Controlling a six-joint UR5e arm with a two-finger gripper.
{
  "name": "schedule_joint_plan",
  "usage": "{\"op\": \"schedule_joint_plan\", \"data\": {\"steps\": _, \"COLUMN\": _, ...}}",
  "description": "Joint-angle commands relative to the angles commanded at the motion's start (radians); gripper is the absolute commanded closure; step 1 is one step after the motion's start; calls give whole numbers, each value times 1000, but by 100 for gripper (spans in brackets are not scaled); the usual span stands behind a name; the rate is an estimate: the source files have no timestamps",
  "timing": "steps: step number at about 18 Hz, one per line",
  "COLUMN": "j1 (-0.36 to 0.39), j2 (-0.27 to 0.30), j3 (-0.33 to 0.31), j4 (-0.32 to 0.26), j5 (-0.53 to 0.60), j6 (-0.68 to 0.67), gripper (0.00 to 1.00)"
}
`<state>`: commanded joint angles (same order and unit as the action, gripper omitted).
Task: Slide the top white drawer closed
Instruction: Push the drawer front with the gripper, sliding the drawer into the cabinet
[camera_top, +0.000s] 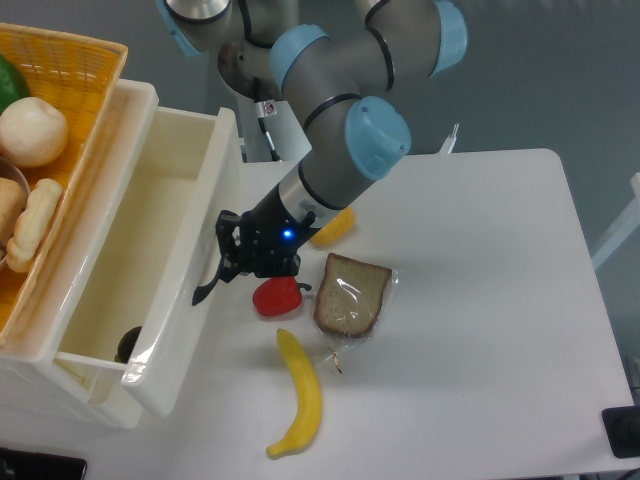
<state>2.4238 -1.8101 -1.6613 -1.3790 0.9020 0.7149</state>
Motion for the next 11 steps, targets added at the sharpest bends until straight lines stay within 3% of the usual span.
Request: {"op": "schedule_joint_plan", "data": {"steps": 11, "j1": -81, "j2": 0, "j3": 0, "j4": 8, "j5": -9, "j6": -58, "gripper": 97}}
